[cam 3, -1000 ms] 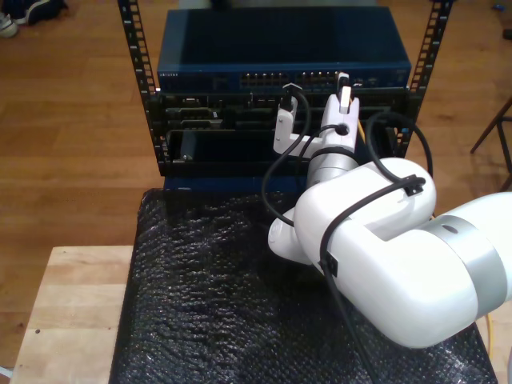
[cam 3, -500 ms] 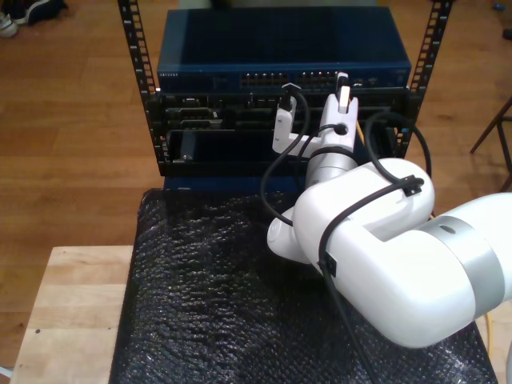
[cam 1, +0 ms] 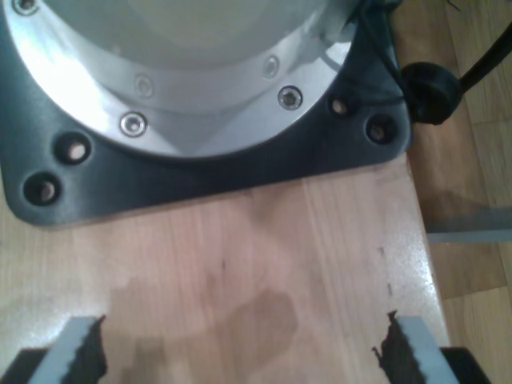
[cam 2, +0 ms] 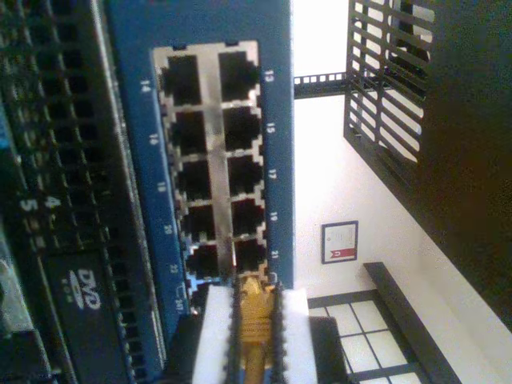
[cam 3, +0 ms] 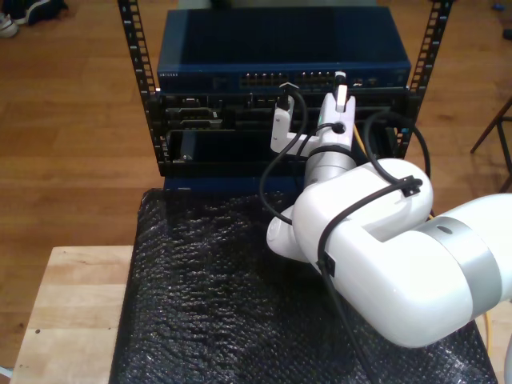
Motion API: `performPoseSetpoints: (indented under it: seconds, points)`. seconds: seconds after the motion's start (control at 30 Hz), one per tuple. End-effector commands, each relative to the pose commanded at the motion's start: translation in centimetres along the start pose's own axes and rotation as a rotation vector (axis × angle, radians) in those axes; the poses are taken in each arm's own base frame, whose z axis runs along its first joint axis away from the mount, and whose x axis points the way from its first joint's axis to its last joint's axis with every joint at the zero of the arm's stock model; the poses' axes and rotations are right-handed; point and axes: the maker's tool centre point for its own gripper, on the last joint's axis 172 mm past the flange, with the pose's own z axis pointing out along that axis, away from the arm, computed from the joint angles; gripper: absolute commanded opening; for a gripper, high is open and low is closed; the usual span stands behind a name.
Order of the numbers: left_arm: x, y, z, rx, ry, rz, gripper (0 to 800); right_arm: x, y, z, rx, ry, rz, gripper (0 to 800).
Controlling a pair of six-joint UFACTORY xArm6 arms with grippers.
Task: Grab the cable and plug it in
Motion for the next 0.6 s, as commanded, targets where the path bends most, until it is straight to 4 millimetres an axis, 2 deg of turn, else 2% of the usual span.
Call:
performPoseSetpoints:
  seconds: [0.2, 0.43, 0.5, 0.57, 0.6]
  points:
    - [0.00, 0.00, 0.00, 0.000, 0.000, 0.000, 800, 0.04, -0.09, -0.02, 0.001, 0.002, 0.000, 9]
    - [0.00, 0.00, 0.00, 0.000, 0.000, 0.000, 800, 0.23, -0.10, -0.04, 0.000, 0.009, -0.001, 220]
    - [0.00, 0.00, 0.00, 0.000, 0.000, 0.000, 800, 0.39, -0.05, -0.05, -0.001, 0.014, -0.003, 259]
    - [0.00, 0.00, 0.00, 0.000, 0.000, 0.000, 800, 0.44, -0.15, -0.10, 0.000, 0.017, -0.004, 334]
    - [0.00, 0.00, 0.00, 0.000, 0.000, 0.000, 800, 0.42, -0.21, -0.13, 0.001, 0.018, -0.005, 344]
